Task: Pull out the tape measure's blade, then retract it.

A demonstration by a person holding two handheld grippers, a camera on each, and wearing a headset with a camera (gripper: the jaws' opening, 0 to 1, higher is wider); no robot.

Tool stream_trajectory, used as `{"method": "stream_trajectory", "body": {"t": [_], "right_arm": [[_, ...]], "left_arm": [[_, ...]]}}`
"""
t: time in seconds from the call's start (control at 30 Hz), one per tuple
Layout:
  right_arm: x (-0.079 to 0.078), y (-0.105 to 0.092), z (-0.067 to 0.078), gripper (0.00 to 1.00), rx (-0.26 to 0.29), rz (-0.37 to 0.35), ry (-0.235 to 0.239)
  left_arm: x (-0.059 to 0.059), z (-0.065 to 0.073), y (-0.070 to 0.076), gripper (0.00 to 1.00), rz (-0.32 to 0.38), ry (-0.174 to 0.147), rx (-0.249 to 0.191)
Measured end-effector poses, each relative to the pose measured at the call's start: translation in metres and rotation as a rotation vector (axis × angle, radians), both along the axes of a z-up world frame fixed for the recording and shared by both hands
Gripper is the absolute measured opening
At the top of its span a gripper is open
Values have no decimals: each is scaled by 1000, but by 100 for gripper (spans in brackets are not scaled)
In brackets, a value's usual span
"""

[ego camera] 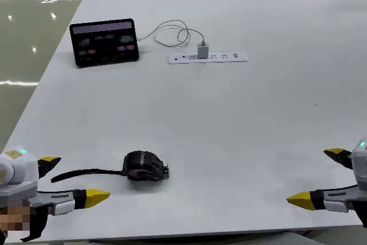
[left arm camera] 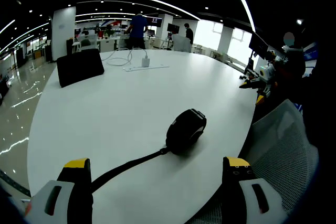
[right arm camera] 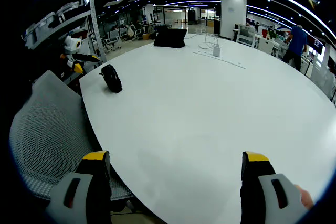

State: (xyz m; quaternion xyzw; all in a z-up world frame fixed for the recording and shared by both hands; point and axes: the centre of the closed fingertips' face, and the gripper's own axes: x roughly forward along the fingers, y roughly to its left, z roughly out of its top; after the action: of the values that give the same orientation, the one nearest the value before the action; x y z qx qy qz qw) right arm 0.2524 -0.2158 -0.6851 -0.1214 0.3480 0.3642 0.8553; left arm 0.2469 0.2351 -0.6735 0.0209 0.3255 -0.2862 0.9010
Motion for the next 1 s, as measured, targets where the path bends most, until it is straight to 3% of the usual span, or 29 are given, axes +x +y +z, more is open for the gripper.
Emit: {"method": "stream_trajectory", "body": {"t": [0.5,0.73,0.83,0.87,0.93,1.0], "right_arm": [[2,0,2,100,-8,8,-6],[4,1,3,100,-15,12,-17],[5,2,2,100,-24,19,-22],[5,2,2,100,-24,20,-20],[7,4,1,100,-26,27,-19],[8,7,1,100,-28,36,-14]], "left_arm": [[1,0,1,100,-5,-4,2],[6,5,-3,100,-34,-54,2],[8,-3,3,100,-10,-20,31],[9,-2,0,100,-13,-14,-4],[11,-1,0,100,-12,-27,-8],[11,-2,-2,100,-21,-18,-7]]}}
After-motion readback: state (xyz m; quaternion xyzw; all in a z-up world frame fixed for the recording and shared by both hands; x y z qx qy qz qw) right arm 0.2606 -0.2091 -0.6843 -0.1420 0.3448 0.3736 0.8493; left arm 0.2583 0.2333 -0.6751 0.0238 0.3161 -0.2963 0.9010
